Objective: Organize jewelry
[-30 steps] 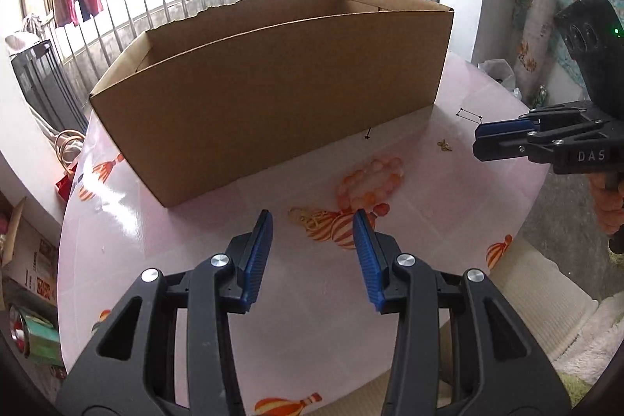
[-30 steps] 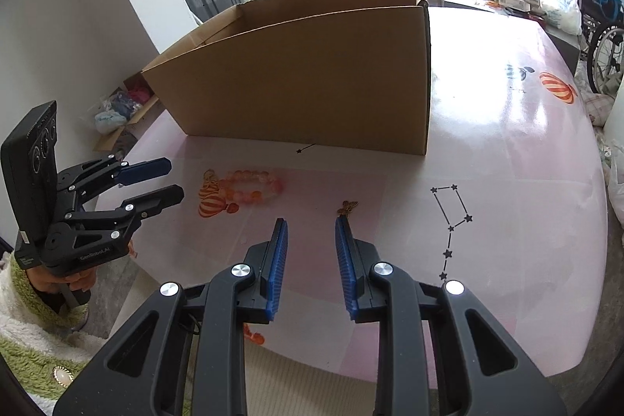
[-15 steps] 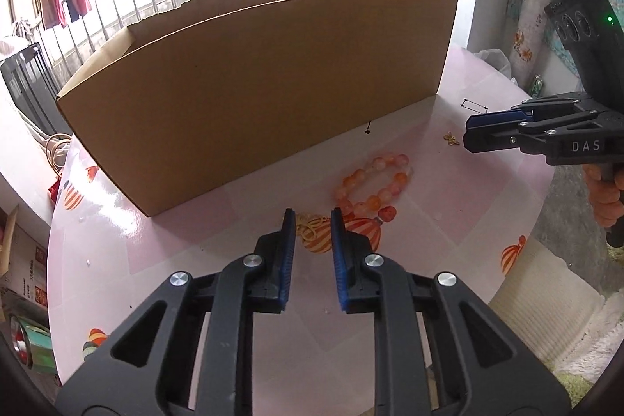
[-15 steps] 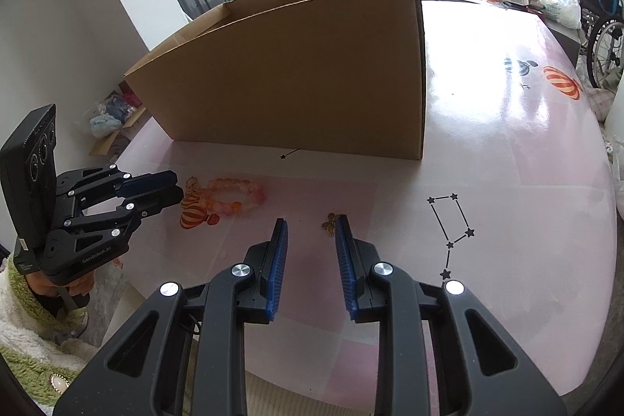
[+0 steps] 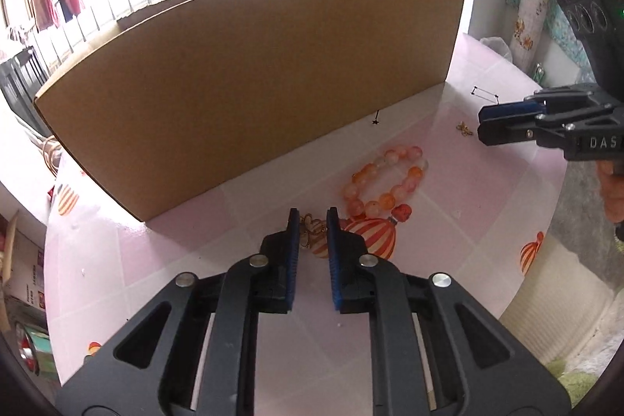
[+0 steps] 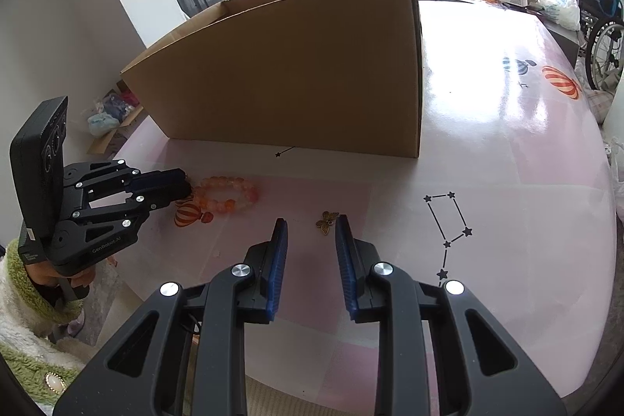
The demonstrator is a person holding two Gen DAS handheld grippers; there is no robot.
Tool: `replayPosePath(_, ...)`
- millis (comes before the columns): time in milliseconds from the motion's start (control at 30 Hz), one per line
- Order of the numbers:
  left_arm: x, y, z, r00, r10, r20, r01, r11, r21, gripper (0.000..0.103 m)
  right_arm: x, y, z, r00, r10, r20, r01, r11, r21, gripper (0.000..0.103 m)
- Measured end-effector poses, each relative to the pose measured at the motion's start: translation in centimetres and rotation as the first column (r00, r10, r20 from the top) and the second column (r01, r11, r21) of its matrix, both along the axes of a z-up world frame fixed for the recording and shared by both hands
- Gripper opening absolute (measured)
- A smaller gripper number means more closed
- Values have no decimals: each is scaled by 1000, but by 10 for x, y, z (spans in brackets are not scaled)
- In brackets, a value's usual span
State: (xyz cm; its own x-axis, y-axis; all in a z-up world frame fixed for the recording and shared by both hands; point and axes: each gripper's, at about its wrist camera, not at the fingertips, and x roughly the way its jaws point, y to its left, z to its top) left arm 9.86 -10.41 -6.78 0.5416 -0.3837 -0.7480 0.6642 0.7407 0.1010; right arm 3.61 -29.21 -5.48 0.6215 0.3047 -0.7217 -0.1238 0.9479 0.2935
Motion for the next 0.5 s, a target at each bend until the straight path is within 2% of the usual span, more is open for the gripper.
replayPosePath(100, -2, -1, 0, 1000, 4, 16, -4, 1000, 12, 4, -1, -1, 0, 1000, -7, 1, 7, 1000, 1, 25)
replayPosePath(300, -2, 1, -1, 1000, 18, 5, -18, 1000, -5, 0, -4, -3, 1, 1000, -26, 16, 26, 1000, -4, 25)
replayPosePath(500, -4, 3, -2, 1000, 27, 1, -27, 999, -21, 0, -5, -2, -4, 999, -23, 27, 24, 998, -51, 25)
